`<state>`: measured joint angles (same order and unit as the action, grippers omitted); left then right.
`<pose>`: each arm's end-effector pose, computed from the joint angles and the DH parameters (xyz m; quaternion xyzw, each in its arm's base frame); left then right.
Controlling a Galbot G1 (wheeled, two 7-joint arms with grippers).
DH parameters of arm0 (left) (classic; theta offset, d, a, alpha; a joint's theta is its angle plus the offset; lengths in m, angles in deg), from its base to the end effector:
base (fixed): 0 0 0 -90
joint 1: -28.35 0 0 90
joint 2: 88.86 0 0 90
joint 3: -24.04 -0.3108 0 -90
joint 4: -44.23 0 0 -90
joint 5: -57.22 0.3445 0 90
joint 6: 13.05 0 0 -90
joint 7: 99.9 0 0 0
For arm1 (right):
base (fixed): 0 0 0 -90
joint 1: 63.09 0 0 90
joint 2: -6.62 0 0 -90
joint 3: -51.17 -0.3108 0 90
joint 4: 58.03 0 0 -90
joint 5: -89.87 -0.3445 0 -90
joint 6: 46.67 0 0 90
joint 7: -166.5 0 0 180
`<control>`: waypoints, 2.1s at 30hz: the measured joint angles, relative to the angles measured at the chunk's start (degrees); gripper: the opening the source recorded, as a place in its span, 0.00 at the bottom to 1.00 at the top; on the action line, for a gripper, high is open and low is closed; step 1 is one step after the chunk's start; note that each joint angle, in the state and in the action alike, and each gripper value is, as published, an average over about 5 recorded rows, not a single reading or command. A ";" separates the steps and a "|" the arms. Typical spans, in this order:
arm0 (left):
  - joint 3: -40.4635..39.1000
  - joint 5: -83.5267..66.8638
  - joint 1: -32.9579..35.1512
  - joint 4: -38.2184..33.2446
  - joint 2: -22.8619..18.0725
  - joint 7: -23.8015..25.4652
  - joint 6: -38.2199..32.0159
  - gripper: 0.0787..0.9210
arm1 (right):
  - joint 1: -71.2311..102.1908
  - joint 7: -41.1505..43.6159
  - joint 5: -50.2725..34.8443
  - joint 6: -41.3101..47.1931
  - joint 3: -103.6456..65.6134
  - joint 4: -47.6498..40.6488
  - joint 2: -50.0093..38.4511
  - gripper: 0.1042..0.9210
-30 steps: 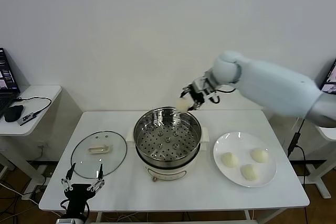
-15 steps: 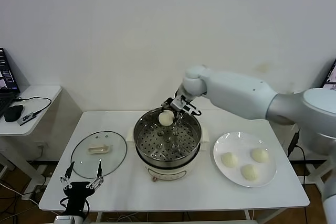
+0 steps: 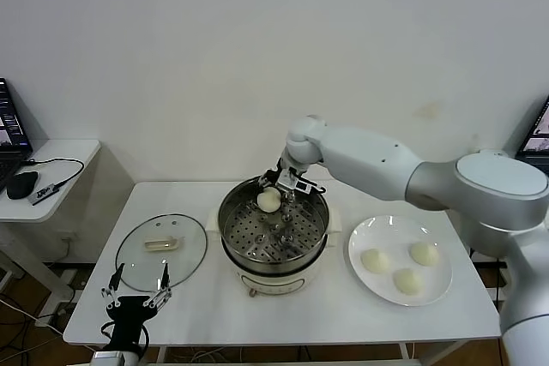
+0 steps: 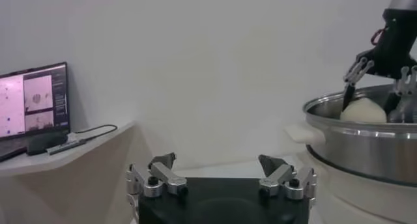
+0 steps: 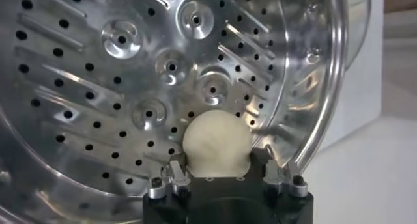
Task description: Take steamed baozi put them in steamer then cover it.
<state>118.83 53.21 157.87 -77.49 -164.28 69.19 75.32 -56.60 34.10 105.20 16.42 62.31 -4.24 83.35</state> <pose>0.1493 0.0563 -0.2779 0.0554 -0.9930 -0.0962 0.0404 0.5535 0.1474 -0.1170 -0.6107 0.2238 -0.7593 0.0221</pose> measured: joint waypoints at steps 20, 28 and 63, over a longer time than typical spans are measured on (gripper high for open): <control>-1.00 0.24 0.92 -2.96 0.34 -0.51 1.88 0.88 | -10.17 4.10 -12.87 9.47 3.64 11.34 -7.70 0.88; -1.05 -0.19 0.25 -4.70 1.57 -1.33 4.62 0.88 | -15.50 6.56 -21.24 23.38 4.66 24.35 -20.45 0.88; -0.86 1.82 1.01 -3.37 2.84 -0.84 6.50 0.88 | 19.31 8.23 -11.82 42.83 -16.51 33.20 -46.23 0.88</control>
<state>117.97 55.03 158.88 -80.86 -161.44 68.35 81.82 -37.29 42.32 93.38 59.24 45.80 28.96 37.11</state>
